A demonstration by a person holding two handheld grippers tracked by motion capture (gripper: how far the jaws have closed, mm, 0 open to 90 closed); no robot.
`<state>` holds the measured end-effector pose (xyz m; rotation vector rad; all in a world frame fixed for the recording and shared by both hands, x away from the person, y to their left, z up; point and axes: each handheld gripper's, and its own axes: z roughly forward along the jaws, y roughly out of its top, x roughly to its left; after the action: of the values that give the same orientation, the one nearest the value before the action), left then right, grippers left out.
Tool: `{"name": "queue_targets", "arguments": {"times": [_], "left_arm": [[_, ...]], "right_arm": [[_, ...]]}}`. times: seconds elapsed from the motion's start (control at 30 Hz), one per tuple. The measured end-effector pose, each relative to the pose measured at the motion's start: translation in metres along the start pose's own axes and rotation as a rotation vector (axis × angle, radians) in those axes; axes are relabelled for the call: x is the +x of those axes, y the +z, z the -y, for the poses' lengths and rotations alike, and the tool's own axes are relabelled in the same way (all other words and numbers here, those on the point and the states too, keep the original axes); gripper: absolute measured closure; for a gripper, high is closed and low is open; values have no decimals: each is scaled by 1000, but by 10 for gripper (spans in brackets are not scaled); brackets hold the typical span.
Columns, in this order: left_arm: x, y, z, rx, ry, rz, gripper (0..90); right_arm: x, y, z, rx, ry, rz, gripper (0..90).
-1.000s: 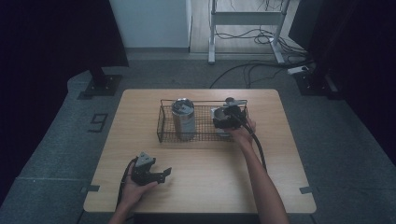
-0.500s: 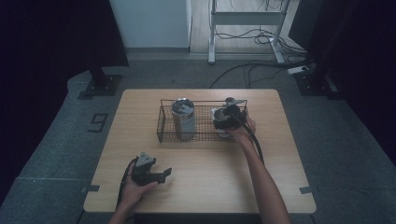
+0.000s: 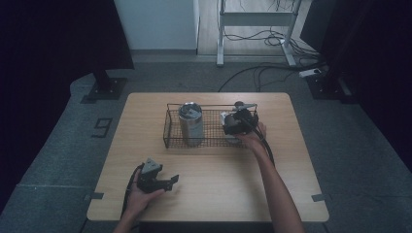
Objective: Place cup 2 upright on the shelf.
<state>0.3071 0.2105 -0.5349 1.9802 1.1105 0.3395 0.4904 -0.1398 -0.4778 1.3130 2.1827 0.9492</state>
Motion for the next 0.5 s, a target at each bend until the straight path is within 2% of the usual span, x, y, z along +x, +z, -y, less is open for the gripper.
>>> {"name": "queue_targets", "arguments": {"times": [0.27,0.5], "left_arm": [[0,-1,0,-3,-9,7,154],[0,0,0,-1,-8,6,154]], "right_arm": [[-5,-11,-3,-108,53,-33,20],[-5,-26,-7,-193,64,-45,37]]}}
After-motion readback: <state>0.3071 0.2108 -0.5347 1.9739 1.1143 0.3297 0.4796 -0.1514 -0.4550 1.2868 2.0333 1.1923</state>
